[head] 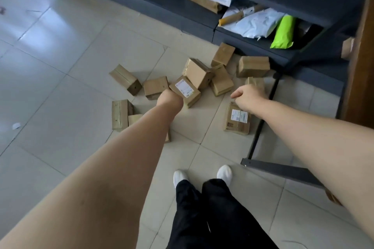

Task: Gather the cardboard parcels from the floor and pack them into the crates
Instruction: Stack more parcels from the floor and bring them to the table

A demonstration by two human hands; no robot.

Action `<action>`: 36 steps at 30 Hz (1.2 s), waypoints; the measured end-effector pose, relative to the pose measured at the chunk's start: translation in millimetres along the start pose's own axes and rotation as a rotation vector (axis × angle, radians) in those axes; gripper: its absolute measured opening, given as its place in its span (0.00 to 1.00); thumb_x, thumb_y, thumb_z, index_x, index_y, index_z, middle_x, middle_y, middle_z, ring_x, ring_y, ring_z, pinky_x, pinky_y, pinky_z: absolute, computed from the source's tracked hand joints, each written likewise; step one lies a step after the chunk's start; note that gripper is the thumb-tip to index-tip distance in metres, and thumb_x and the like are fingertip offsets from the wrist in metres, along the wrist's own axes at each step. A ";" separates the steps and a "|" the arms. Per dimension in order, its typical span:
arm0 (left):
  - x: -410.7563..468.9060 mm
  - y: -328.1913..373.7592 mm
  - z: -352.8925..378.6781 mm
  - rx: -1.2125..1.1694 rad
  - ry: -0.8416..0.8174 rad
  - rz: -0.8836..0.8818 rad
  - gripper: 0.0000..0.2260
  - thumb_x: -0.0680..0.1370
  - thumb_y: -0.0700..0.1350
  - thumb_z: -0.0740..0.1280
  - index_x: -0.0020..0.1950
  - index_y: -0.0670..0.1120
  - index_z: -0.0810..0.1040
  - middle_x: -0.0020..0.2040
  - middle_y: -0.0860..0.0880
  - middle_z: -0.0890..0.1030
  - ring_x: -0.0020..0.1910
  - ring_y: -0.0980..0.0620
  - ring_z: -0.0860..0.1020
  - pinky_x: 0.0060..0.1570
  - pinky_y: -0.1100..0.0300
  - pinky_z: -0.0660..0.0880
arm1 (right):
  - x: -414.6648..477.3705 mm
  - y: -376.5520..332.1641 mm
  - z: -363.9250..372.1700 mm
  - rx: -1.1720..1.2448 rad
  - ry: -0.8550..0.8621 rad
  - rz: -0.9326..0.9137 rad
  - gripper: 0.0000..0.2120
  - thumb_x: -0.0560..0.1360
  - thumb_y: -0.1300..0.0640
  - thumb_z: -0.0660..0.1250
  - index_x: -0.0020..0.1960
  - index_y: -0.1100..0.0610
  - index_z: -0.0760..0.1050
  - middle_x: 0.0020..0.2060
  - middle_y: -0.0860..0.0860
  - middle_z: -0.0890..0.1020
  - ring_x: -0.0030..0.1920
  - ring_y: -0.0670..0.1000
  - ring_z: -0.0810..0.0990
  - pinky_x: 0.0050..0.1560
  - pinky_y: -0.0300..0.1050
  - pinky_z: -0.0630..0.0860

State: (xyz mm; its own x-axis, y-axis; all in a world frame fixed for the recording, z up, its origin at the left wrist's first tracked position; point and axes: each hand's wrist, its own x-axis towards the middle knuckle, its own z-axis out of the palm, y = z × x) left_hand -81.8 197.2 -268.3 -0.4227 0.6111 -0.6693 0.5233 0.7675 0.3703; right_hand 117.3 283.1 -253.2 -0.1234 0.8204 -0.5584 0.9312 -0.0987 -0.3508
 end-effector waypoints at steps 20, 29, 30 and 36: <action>257.2 -106.2 164.6 -0.502 0.001 -0.116 0.13 0.79 0.33 0.56 0.58 0.42 0.77 0.54 0.42 0.81 0.52 0.42 0.81 0.58 0.45 0.79 | 218.0 66.2 264.3 0.067 -0.057 0.025 0.14 0.76 0.61 0.61 0.52 0.48 0.82 0.59 0.51 0.81 0.59 0.54 0.78 0.60 0.42 0.74; 391.4 -116.2 250.3 -0.579 0.061 -0.077 0.20 0.78 0.35 0.54 0.67 0.47 0.74 0.54 0.48 0.75 0.58 0.44 0.76 0.61 0.49 0.77 | 357.8 79.6 368.5 0.145 0.049 -0.021 0.15 0.78 0.61 0.59 0.56 0.49 0.81 0.60 0.50 0.80 0.60 0.54 0.77 0.60 0.42 0.73; 403.3 -117.4 258.7 -0.590 0.076 -0.070 0.20 0.78 0.35 0.54 0.67 0.46 0.73 0.53 0.48 0.73 0.56 0.44 0.75 0.60 0.49 0.77 | 370.1 79.8 376.1 0.150 0.058 -0.034 0.15 0.78 0.60 0.59 0.56 0.49 0.81 0.60 0.50 0.80 0.60 0.54 0.78 0.59 0.41 0.73; 452.7 -133.8 292.7 -0.775 0.122 -0.176 0.22 0.78 0.35 0.55 0.70 0.47 0.71 0.57 0.45 0.75 0.52 0.44 0.75 0.59 0.50 0.78 | 417.8 81.3 402.8 0.125 0.146 -0.043 0.18 0.76 0.62 0.59 0.61 0.49 0.77 0.63 0.49 0.77 0.62 0.54 0.76 0.60 0.42 0.73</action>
State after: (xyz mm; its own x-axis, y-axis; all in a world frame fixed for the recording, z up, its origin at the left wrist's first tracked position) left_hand -126.5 314.5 -809.3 -0.5522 0.4511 -0.7011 -0.2021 0.7434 0.6375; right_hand 3.3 390.9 -817.9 -0.1030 0.8974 -0.4290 0.8749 -0.1235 -0.4682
